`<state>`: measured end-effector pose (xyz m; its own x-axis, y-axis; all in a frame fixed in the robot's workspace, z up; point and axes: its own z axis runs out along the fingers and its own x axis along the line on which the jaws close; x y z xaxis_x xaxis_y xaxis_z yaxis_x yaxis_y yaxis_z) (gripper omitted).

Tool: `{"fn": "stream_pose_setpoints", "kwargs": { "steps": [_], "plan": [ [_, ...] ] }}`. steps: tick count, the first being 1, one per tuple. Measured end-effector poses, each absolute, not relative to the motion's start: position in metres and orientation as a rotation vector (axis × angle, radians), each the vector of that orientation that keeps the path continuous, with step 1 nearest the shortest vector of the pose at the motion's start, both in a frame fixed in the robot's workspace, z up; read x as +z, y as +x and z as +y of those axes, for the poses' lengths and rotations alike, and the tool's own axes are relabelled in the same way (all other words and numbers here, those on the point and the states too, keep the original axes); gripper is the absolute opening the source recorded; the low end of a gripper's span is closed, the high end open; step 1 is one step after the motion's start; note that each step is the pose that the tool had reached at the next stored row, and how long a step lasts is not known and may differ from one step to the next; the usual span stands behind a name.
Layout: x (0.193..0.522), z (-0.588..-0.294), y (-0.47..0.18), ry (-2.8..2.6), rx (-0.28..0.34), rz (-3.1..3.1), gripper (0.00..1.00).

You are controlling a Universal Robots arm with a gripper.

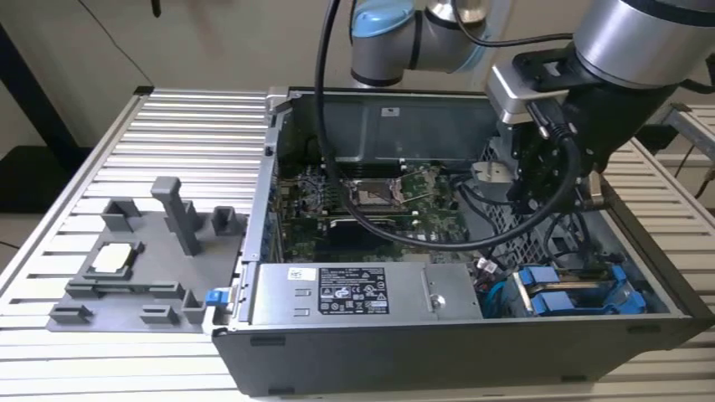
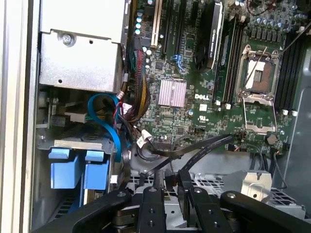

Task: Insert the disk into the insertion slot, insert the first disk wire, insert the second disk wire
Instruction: 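Insert the first disk wire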

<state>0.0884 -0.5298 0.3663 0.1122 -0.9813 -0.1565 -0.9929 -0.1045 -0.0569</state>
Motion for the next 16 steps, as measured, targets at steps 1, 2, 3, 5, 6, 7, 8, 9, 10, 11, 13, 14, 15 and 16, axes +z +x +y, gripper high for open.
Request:
{"fn": "stream_pose_setpoints", "kwargs": {
  "steps": [1,2,3,5,6,7,8,9,10,11,13,14,15,16],
  "plan": [
    [0.3651,-0.5298,0.0876,-2.227,0.119,1.996,0.27],
    [0.3645,-0.5299,0.0869,-2.227,0.121,1.996,0.27],
    [0.3644,-0.5302,0.0863,-2.226,0.122,1.994,0.27],
    [0.364,-0.5303,0.0849,-2.223,0.128,1.991,0.27],
    [0.3639,-0.5303,0.0843,-2.221,0.131,1.988,0.27],
    [0.3639,-0.5304,0.0838,-2.219,0.136,1.985,0.27],
    [0.364,-0.5309,0.0832,-2.217,0.14,1.983,0.27],
    [0.3639,-0.5316,0.0825,-2.215,0.142,1.982,0.27],
    [0.3639,-0.5321,0.0819,-2.214,0.144,1.981,0.27],
    [0.364,-0.5325,0.0815,-2.214,0.144,1.981,0.27],
    [0.364,-0.5327,0.0814,-2.214,0.144,1.981,0.27],
    [0.3639,-0.5328,0.0814,-2.214,0.144,1.981,0.27],
    [0.3639,-0.5328,0.0813,-2.214,0.144,1.981,0.27],
    [0.3639,-0.5328,0.0813,-2.214,0.144,1.981,0.25]
  ]
}}
